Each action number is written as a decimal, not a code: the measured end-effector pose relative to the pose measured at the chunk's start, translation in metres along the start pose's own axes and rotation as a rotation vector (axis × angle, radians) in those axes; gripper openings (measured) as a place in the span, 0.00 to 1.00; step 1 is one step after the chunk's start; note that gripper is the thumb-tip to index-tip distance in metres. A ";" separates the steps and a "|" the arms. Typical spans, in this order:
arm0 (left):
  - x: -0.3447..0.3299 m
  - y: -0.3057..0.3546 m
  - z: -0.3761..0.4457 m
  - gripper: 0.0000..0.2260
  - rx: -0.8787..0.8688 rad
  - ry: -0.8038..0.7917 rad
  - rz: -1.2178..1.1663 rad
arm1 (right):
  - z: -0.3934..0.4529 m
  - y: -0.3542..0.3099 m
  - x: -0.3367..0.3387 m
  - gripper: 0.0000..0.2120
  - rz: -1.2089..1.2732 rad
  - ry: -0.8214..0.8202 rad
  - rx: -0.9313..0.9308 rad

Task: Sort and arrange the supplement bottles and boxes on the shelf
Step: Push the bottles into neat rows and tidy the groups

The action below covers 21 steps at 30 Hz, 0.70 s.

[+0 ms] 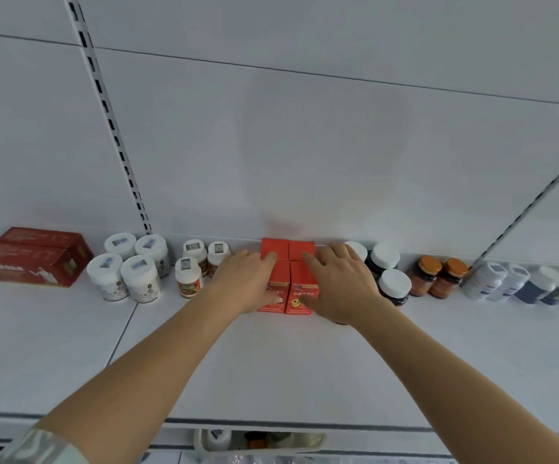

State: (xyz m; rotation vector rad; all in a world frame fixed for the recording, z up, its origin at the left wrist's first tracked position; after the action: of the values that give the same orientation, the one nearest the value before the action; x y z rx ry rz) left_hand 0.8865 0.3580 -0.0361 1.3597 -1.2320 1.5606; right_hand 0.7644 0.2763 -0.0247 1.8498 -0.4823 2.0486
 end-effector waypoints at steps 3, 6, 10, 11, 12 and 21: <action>-0.001 0.000 0.000 0.31 0.008 0.025 -0.011 | 0.005 0.000 -0.006 0.36 -0.014 0.005 0.021; -0.003 -0.001 0.001 0.34 0.013 0.025 -0.014 | 0.009 0.001 -0.008 0.33 -0.016 0.020 0.011; -0.004 -0.001 0.004 0.36 0.011 0.021 -0.033 | 0.013 0.000 -0.010 0.33 -0.022 0.017 0.008; -0.004 -0.001 0.005 0.35 0.005 0.019 -0.033 | 0.013 0.000 -0.010 0.33 -0.026 0.015 0.008; -0.005 -0.001 0.005 0.35 0.000 0.020 -0.028 | 0.013 0.001 -0.010 0.33 -0.033 0.013 0.008; -0.008 -0.001 0.005 0.35 0.023 0.029 -0.101 | 0.012 0.001 -0.015 0.36 -0.033 0.017 -0.013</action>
State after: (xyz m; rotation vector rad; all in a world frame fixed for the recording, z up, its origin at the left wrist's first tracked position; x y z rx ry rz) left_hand 0.8905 0.3536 -0.0437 1.3879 -1.1137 1.5233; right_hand 0.7754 0.2694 -0.0387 1.8189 -0.4570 2.0338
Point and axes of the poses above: each hand's wrist, its own z-axis towards the middle knuckle, its own x-axis out of the back of the hand, y = z × x, the point moved 7 cm from there along z, towards the middle knuckle, and after that the axes turned 12 degrees about z, right-handed, at the moved point
